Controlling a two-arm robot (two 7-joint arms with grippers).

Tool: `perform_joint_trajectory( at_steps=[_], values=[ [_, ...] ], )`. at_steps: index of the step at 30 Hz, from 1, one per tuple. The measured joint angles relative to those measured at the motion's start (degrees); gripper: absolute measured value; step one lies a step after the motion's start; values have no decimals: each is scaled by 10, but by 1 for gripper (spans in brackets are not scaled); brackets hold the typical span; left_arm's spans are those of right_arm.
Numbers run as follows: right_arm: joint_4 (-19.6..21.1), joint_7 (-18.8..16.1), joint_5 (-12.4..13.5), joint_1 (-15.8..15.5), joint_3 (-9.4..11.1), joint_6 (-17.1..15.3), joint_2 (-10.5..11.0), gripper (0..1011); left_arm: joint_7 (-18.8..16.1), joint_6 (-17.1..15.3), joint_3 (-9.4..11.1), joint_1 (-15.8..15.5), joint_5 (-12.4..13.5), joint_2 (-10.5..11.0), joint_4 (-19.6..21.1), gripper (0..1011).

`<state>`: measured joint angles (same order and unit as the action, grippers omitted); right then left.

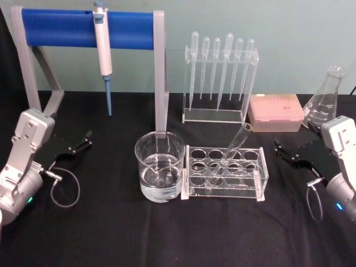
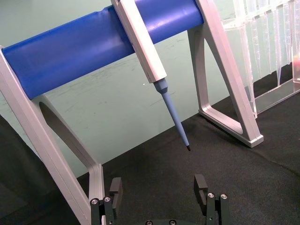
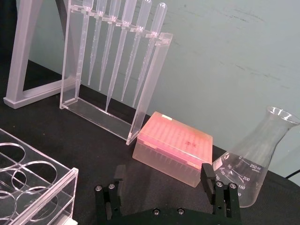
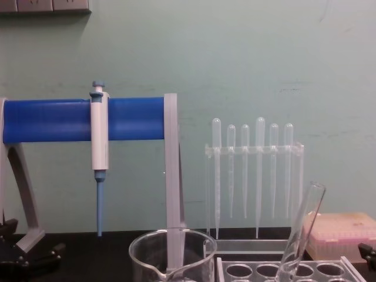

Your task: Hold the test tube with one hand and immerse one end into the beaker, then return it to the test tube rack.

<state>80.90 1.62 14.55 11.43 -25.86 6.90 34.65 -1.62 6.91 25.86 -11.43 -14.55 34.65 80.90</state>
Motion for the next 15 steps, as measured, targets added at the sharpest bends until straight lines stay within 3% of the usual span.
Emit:
perform_joint_trajectory(
  at_steps=[15],
  values=[
    [0,0,0,0,0,0,0,1003,0,0,0,0,0,0,0,1000]
  ],
)
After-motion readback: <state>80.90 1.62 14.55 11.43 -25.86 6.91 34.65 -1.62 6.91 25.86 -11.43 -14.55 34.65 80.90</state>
